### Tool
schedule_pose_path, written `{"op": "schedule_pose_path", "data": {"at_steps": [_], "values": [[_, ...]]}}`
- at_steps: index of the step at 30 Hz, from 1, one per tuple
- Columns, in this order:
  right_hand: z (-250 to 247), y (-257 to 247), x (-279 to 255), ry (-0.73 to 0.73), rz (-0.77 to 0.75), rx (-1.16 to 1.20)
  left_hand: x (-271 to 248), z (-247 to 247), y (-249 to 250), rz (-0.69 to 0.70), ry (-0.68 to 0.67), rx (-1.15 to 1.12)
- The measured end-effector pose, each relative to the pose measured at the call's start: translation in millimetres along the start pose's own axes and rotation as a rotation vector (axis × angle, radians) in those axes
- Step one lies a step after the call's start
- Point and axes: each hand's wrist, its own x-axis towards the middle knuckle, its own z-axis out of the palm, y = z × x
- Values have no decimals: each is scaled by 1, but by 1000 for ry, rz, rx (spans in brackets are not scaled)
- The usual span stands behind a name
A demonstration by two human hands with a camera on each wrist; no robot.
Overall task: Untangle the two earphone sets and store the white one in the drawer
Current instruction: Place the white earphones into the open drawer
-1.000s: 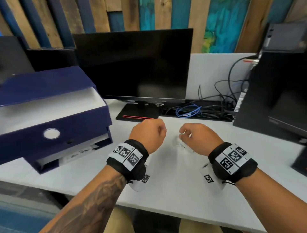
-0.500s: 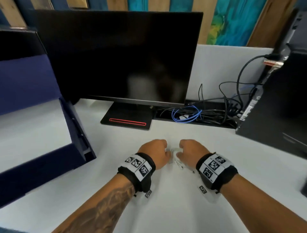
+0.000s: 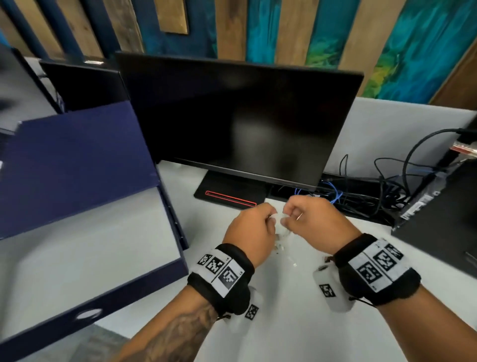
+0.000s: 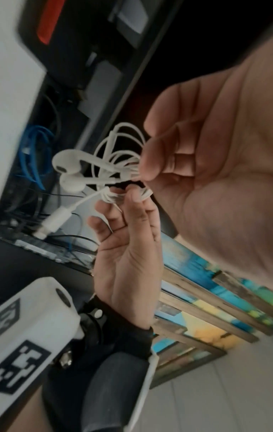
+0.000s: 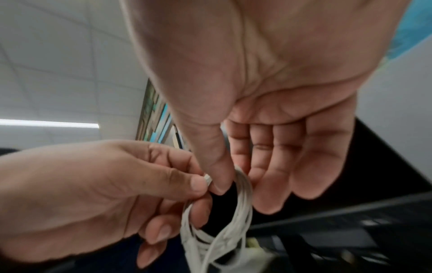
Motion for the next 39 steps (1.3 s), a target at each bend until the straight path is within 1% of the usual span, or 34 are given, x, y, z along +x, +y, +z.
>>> {"op": "schedule_pose_path", "data": {"at_steps": [3,6,8,10,13,15,18,21,23,26,29,34,37,39], "values": [[-25,-48,-7,-7,-84,58,-16,-51,19,28,102,-23],[-32,-99,-13,-25,-171,181,-38,-108,27,21,181,-29],[-30,-131,-16,-77,-230,283,-56,-143,25,-20,204,-43],[-24,-160,-17,-120,-277,332,-72,-174,17,-66,212,-40],[-7,-196,-12,-181,-315,332,-91,-208,-2,-154,221,-9],[8,-212,-5,-236,-329,287,-98,-221,-15,-230,210,11],[29,-228,7,-290,-346,125,-102,-229,-36,-333,159,51],[45,-237,17,-278,-381,-111,-102,-228,-49,-394,111,62],[52,-239,22,-266,-414,-267,-100,-221,-53,-399,66,85],[60,-239,26,-294,-448,-435,-96,-212,-55,-385,-17,191],[61,-240,26,-307,-512,-584,-95,-212,-55,-382,-56,258],[65,-236,25,-284,-548,-687,-94,-214,-54,-367,-30,303],[61,-229,24,-249,-555,-605,-89,-217,-43,-315,24,314],[49,-222,19,-186,-578,-465,-83,-219,-28,-285,70,319]]}}
